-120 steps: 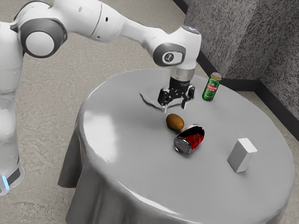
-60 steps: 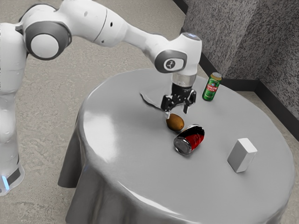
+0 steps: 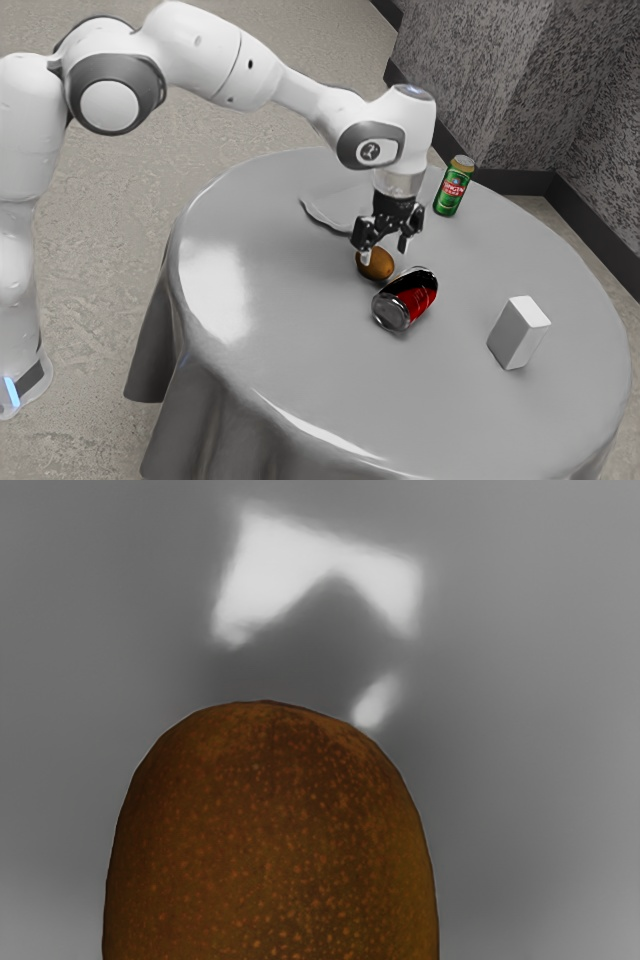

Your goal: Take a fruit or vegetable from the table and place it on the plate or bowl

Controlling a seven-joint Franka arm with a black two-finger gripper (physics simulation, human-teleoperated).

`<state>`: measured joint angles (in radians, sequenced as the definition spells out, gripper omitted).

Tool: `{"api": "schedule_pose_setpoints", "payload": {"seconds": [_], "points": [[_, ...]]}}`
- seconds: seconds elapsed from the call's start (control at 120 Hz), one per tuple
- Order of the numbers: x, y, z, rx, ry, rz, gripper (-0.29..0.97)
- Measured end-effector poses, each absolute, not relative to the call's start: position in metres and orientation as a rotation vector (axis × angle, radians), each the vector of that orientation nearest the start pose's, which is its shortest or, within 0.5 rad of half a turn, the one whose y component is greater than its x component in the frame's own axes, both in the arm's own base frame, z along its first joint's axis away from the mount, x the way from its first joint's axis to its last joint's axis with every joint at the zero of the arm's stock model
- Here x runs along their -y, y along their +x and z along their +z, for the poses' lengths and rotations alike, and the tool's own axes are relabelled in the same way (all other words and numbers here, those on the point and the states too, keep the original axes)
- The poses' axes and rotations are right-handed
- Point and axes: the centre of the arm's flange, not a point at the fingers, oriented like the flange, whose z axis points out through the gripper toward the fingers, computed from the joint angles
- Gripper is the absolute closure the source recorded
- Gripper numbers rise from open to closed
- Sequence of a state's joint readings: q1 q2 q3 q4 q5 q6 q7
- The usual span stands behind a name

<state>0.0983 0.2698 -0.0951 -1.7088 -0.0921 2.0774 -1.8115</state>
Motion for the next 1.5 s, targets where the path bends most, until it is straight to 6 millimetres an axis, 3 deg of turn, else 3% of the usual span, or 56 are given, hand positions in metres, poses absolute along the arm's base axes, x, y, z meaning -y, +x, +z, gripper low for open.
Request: {"api": "schedule_pose_setpoints", "payload": {"seconds": [0.917,1.25,1.408,1.5], "points": [[-0.001,0.657,0.401,-2.438,1.77,-0.089,0.02],[0.001,0.657,0.406,-2.427,1.774,-0.089,0.4],[0.002,0.653,0.417,-2.419,1.787,-0.086,0.44],[0.002,0.65,0.436,-2.405,1.79,-0.068,0.44]]}}
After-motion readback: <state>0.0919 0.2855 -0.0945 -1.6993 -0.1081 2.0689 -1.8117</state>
